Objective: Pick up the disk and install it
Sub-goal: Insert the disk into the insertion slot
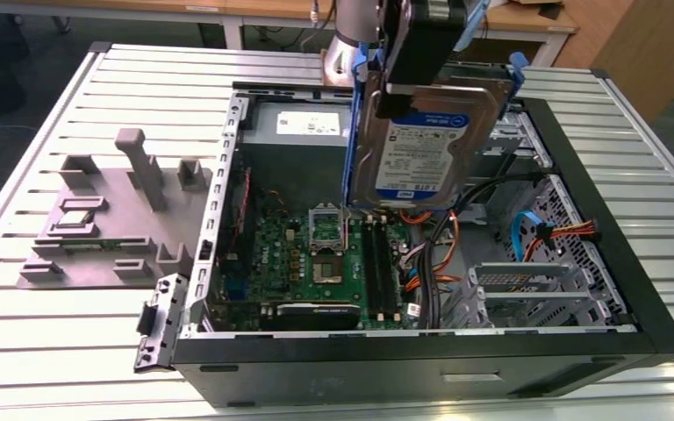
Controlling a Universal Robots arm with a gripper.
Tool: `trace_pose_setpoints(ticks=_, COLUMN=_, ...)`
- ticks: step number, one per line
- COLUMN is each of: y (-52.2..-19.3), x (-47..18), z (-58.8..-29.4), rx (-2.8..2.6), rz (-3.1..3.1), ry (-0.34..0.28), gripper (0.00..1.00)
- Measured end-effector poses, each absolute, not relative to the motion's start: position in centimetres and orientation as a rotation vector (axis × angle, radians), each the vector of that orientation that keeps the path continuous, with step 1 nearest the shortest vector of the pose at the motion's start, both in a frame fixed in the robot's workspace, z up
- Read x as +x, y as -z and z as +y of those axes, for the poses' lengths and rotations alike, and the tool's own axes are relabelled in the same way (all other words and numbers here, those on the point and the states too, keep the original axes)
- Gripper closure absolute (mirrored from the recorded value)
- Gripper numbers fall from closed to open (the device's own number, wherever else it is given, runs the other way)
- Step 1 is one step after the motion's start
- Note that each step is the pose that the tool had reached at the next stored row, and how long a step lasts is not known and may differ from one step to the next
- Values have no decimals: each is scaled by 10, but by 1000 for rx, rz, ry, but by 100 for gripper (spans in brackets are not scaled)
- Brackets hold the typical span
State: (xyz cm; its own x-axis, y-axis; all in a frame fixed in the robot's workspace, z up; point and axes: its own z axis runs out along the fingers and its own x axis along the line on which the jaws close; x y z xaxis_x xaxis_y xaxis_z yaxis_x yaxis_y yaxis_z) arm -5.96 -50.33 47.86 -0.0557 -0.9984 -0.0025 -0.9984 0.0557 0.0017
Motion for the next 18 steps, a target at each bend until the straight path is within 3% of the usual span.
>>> trace_pose_setpoints(ticks=18, y=-478, x=-59, z=-515, rx=-2158, rz=2282, ry=-5, gripper=64)
